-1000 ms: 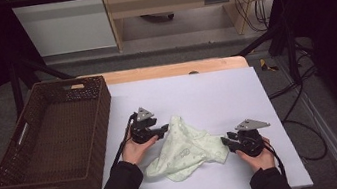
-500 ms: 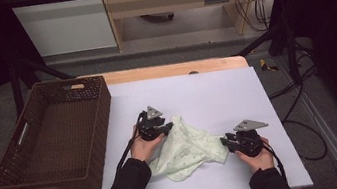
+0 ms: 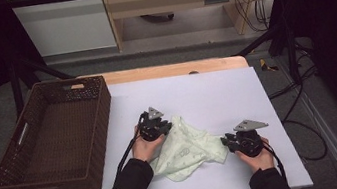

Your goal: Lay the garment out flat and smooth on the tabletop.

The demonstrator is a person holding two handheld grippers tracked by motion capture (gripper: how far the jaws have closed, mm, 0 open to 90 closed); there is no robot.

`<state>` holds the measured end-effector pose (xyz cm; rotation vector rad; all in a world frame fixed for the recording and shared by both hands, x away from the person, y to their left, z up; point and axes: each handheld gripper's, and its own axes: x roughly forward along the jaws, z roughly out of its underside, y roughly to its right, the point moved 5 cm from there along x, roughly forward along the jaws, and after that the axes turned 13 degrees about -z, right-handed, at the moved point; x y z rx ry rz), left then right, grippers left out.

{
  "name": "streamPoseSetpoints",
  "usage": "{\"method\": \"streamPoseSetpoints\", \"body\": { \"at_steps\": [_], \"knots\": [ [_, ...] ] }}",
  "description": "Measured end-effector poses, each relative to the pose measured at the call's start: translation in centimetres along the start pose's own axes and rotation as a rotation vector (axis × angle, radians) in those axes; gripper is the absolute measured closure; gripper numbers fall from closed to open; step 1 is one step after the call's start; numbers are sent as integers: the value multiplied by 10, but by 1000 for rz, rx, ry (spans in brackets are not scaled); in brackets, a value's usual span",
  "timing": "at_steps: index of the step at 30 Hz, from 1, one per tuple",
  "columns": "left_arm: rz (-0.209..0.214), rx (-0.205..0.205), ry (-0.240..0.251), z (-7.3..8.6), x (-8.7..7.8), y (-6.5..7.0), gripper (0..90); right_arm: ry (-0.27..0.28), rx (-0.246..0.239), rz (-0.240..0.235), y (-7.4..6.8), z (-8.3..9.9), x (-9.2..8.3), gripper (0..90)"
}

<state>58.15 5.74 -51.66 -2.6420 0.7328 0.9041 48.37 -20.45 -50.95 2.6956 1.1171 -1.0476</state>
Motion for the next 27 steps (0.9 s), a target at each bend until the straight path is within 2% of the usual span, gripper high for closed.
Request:
{"method": "streamPoseSetpoints", "body": {
  "at_steps": [4,8,14,18,23,27],
  "knots": [
    [3,1,0,0,0,0,817,-2,-4,0,0,0,0,723],
    [-2,38,3,0,0,3,875,-6,2,-4,-1,0,0,741],
    [-6,41,13,0,-2,3,892,-3,-1,-21,-2,0,-1,867],
    [-20,29,40,-3,-14,-3,894,6,-3,-30,-4,-2,-5,884],
    [-54,24,71,-8,-38,-19,894,30,-17,-14,-5,-7,-11,888],
    [-67,9,78,-4,-60,-28,894,51,-29,-10,-6,-11,-15,888]
  ]
}}
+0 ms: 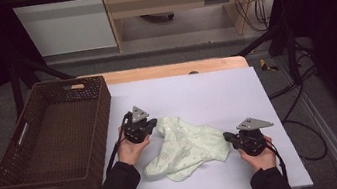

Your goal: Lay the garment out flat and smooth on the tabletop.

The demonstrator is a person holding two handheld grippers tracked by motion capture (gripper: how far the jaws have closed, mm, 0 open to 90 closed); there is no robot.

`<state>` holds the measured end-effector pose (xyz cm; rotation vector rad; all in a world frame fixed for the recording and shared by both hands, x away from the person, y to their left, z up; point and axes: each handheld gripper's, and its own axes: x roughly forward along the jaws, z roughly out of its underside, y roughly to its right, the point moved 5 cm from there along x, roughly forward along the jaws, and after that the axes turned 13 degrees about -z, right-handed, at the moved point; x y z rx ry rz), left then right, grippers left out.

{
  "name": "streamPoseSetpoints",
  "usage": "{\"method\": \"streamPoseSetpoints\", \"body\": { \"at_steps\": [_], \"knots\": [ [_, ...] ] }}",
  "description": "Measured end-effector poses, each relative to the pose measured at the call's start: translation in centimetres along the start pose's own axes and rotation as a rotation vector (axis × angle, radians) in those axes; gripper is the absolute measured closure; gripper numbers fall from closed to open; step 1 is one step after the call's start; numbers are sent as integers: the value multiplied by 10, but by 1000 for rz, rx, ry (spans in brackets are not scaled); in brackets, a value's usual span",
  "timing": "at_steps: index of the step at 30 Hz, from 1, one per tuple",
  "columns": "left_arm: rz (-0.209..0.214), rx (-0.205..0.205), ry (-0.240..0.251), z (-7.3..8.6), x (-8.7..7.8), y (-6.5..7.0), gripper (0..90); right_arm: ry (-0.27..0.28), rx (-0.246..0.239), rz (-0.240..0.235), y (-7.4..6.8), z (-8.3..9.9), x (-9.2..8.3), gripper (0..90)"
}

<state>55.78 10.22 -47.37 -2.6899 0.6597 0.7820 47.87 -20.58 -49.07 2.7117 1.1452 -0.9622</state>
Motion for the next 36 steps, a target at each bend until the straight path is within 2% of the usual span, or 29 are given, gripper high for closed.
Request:
{"method": "streamPoseSetpoints", "body": {
  "at_steps": [4,8,12,14,16,19,21,22,25,30,32,36],
  "knots": [
    [-37,12,-33,13,-17,-6,894,6,-9,11,-2,-3,0,888],
    [-51,-2,-70,27,-26,-10,894,-7,-17,39,1,-5,4,887],
    [-55,-33,-65,33,-24,-16,887,-32,-17,71,9,-7,16,875],
    [-53,-52,-52,33,-21,-19,876,-44,-7,76,12,-5,20,834],
    [-55,-65,-25,30,-18,-20,773,-38,-6,86,14,-4,21,770],
    [-46,-107,9,25,-10,-23,550,18,5,79,15,-10,13,690],
    [-19,-129,7,24,-3,-24,461,25,17,81,18,-10,10,656],
    [-12,-127,-1,23,2,-24,432,21,22,82,20,-10,10,645],
    [-12,-102,-13,25,11,-25,426,-13,42,78,22,-6,15,617],
    [-8,-30,-40,30,22,-22,449,-54,40,72,25,-2,23,622],
    [4,-14,-44,31,25,-22,514,-68,45,70,25,-1,26,640],
    [34,1,-61,32,28,-16,671,-91,43,56,25,1,29,742]
  ]
}}
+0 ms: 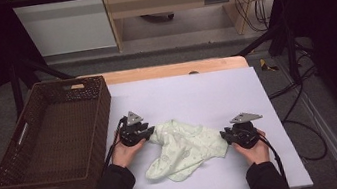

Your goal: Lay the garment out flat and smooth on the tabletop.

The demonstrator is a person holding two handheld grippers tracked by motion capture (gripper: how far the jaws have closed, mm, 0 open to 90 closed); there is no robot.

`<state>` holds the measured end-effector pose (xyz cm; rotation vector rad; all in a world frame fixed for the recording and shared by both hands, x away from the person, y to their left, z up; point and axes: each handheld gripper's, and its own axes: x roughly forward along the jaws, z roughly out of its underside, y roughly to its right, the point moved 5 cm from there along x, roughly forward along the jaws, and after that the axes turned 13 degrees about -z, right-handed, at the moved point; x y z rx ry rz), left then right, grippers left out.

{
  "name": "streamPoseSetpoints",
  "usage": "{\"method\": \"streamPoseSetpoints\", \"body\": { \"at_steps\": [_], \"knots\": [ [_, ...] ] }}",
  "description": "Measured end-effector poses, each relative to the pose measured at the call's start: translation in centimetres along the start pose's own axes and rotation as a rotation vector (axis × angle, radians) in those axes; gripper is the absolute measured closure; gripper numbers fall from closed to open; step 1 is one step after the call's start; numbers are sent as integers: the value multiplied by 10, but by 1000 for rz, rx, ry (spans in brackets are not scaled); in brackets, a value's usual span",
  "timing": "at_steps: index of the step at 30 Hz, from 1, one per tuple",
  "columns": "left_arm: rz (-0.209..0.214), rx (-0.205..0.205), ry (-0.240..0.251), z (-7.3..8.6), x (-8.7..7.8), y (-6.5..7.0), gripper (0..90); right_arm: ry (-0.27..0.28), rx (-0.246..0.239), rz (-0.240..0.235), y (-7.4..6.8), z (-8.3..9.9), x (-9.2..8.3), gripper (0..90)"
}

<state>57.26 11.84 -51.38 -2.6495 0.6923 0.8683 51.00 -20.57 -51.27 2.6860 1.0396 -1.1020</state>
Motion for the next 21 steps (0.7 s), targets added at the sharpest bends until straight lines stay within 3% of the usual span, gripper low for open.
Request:
{"method": "streamPoseSetpoints", "body": {
  "at_steps": [2,5,7,11,15,17,21],
  "knots": [
    [-9,28,-18,2,1,3,742,-15,-9,-9,-1,1,1,800],
    [-10,14,-35,1,-2,2,876,-22,-33,-14,-3,0,1,873],
    [-13,4,-20,-3,-9,0,884,-5,-58,-9,-5,-3,-3,880],
    [-20,-9,54,-14,-33,-3,890,84,-92,-4,-10,-17,-19,883],
    [-42,5,117,-27,-57,-5,892,148,-117,9,-12,-32,-29,884],
    [-82,17,124,-34,-66,-9,892,168,-125,12,-13,-41,-30,883],
    [-137,-30,123,-43,-69,-22,892,207,-136,34,-11,-61,-26,883]
  ]
}}
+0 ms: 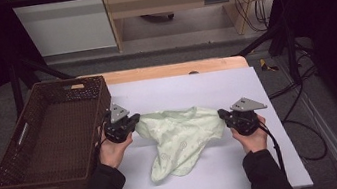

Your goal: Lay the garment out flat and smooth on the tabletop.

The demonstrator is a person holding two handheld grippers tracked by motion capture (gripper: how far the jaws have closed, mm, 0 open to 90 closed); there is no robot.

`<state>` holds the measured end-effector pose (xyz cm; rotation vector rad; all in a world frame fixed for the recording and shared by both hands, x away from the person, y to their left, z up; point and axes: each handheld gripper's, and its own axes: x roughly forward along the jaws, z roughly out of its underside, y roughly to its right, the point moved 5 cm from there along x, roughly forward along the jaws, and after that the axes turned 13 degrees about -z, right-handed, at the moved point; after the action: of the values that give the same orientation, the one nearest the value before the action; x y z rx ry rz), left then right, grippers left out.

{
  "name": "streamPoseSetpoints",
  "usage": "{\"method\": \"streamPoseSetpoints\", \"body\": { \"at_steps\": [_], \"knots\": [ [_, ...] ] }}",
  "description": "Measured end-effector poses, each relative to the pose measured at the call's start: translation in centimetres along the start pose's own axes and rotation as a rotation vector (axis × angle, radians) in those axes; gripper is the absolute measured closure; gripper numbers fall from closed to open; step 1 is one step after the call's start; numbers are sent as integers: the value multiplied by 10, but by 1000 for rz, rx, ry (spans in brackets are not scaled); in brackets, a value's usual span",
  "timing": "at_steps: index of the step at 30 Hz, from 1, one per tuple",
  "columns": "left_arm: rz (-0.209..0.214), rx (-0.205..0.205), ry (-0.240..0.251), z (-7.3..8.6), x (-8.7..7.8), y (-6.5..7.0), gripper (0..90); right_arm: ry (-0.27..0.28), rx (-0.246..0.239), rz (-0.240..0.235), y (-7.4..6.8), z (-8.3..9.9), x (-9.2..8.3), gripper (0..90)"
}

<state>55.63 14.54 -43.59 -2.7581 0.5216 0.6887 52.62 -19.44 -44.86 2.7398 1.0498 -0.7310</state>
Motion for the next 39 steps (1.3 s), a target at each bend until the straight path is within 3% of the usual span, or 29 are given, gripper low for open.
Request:
{"method": "streamPoseSetpoints", "body": {
  "at_steps": [3,8,9,11,13,15,20,24,29,33,39],
  "knots": [
    [-54,-49,-19,-4,10,-13,891,18,-1,17,6,-12,12,883],
    [-132,-75,2,-16,27,-23,874,44,-24,99,17,-37,40,873],
    [-145,-105,21,-18,32,-25,837,46,-23,119,18,-40,44,856],
    [-142,-154,36,-18,34,-26,677,38,-35,159,23,-43,53,754],
    [-106,-163,35,-18,30,-22,547,38,-31,168,24,-44,56,697],
    [-63,-159,37,-17,21,-19,444,42,-24,133,20,-42,51,656],
    [69,-235,58,-5,0,-12,244,62,-12,49,3,-29,25,513],
    [128,-219,57,6,-16,-1,122,83,32,-13,-11,-17,6,392],
    [188,-158,32,20,-27,18,46,81,53,-60,-24,-4,-6,280],
    [218,-161,12,33,-36,23,32,72,65,-85,-33,4,-11,241],
    [214,-156,-27,53,-44,25,29,54,83,-117,-48,15,-15,242]
  ]
}}
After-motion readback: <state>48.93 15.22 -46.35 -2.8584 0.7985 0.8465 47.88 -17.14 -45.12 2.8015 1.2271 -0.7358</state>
